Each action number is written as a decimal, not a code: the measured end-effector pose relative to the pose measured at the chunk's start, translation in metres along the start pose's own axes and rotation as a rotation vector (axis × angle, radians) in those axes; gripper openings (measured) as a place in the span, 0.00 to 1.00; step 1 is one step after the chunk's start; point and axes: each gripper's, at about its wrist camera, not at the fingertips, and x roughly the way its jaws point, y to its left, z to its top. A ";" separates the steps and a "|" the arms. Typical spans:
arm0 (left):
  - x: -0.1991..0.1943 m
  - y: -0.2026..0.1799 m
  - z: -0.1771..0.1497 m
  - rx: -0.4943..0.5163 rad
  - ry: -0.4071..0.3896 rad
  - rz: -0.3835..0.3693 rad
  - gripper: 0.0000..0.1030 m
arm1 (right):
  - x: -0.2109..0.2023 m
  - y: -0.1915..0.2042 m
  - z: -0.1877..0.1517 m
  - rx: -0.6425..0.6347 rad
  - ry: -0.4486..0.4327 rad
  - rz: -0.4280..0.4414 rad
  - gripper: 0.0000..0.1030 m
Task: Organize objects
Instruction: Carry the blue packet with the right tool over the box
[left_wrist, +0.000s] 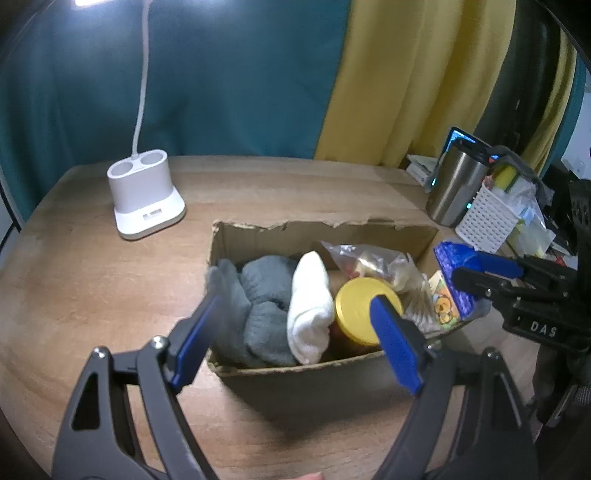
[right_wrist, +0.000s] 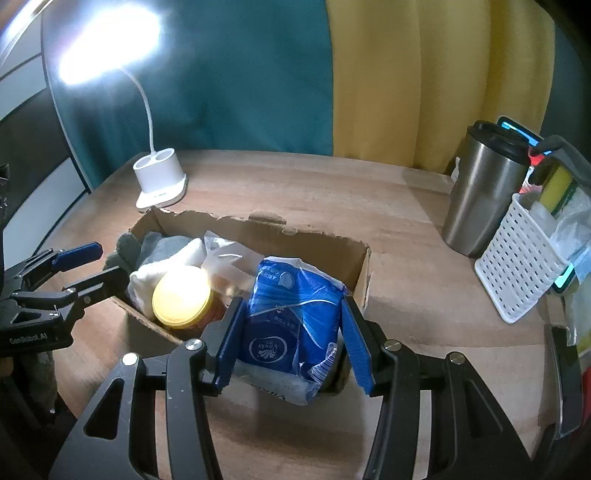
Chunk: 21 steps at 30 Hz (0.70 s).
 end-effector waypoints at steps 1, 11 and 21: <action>0.001 0.000 0.000 -0.001 0.001 0.000 0.81 | 0.001 0.000 0.001 0.000 0.000 0.000 0.52; 0.009 0.003 0.007 -0.005 0.007 0.002 0.81 | 0.011 -0.005 0.009 0.001 0.006 0.000 0.52; 0.021 0.005 0.013 -0.007 0.016 0.001 0.81 | 0.021 -0.008 0.016 -0.005 0.015 0.007 0.53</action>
